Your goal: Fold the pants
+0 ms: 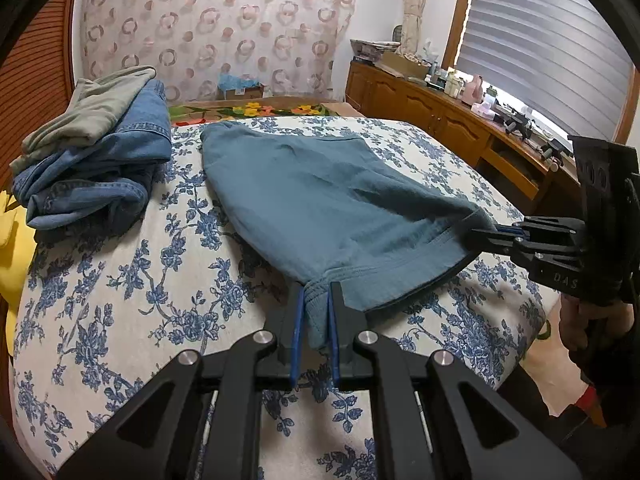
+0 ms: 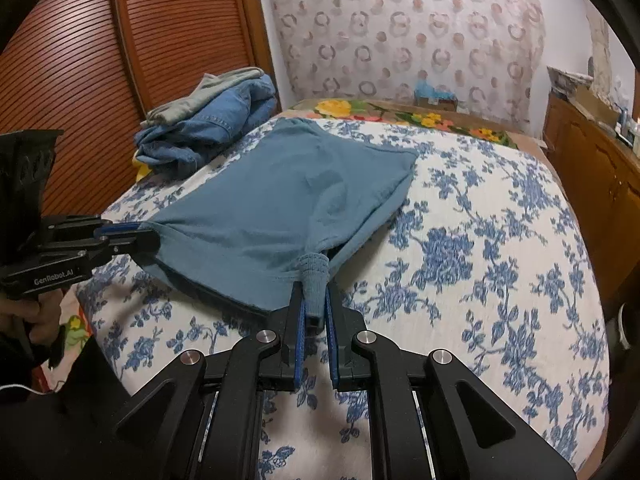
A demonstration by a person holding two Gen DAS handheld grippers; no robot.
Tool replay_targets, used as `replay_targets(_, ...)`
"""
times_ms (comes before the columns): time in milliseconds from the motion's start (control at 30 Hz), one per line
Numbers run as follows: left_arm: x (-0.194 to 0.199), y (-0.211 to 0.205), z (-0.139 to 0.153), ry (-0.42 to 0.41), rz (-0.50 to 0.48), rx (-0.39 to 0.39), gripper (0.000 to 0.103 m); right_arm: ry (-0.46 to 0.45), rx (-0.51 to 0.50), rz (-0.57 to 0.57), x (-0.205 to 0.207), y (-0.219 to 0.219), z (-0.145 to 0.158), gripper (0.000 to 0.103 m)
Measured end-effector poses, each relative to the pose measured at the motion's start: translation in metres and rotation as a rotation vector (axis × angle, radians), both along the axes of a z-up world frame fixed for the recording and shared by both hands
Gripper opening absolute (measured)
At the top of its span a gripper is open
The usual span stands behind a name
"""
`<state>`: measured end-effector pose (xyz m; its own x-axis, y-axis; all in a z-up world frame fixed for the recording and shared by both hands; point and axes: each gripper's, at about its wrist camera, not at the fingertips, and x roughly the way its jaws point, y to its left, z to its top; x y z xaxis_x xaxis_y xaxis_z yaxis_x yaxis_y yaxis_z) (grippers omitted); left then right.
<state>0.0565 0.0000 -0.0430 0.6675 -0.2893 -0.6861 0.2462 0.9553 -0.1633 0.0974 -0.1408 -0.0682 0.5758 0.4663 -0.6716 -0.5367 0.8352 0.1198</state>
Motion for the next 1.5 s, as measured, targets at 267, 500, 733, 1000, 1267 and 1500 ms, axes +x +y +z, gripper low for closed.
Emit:
replay_targets(267, -0.009, -0.001, -0.002, -0.001, -0.005, -0.022, 0.007, 0.015, 0.016, -0.014, -0.009, -0.004, -0.006, 0.006)
replay_targets(500, -0.025, 0.001, -0.004, 0.011, -0.009, -0.037, 0.007, 0.032, 0.037, -0.014, -0.022, -0.009, -0.012, 0.006)
replay_targets(733, -0.039, 0.003, -0.003, 0.014, -0.02, -0.062, 0.007, 0.046, 0.052, 0.0, -0.038, -0.013, -0.013, 0.006)
replay_targets(1000, -0.055, 0.001, 0.004, 0.002, -0.037, -0.067, 0.007, 0.043, 0.062, 0.006, -0.056, -0.017, -0.007, 0.006)
replay_targets(1267, -0.065, -0.004, 0.019, -0.028, -0.059, -0.068, 0.007, 0.021, 0.08, 0.01, -0.067, -0.023, 0.007, 0.007)
replay_targets(1500, -0.072, -0.007, 0.028, -0.042, -0.074, -0.068, 0.007, 0.018, 0.102, 0.02, -0.073, -0.027, 0.016, 0.007)
